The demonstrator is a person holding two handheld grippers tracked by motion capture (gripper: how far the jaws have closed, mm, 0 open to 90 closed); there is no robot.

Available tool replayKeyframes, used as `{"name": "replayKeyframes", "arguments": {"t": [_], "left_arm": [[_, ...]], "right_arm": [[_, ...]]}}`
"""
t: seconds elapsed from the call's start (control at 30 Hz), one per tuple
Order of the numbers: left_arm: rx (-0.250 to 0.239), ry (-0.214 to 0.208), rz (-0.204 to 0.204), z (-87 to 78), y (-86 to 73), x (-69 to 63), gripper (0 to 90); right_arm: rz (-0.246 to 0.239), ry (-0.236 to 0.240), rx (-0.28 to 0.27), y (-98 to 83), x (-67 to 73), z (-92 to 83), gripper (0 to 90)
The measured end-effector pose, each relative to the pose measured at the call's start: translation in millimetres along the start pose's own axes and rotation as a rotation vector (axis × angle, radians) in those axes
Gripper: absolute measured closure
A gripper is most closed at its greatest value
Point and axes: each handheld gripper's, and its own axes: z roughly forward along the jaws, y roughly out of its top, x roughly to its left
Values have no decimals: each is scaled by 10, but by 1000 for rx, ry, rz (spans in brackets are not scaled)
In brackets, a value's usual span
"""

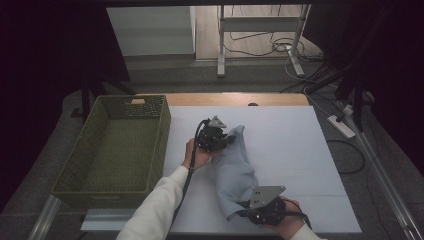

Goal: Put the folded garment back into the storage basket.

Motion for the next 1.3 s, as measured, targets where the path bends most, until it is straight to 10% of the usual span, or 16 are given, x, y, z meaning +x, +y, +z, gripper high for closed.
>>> {"name": "replayKeyframes", "arguments": {"t": [1.3], "left_arm": [[-26, 19, 20, -203, 142, 14, 817]], "right_arm": [[-21, -74, -65, 82, -28, -118, 763]]}}
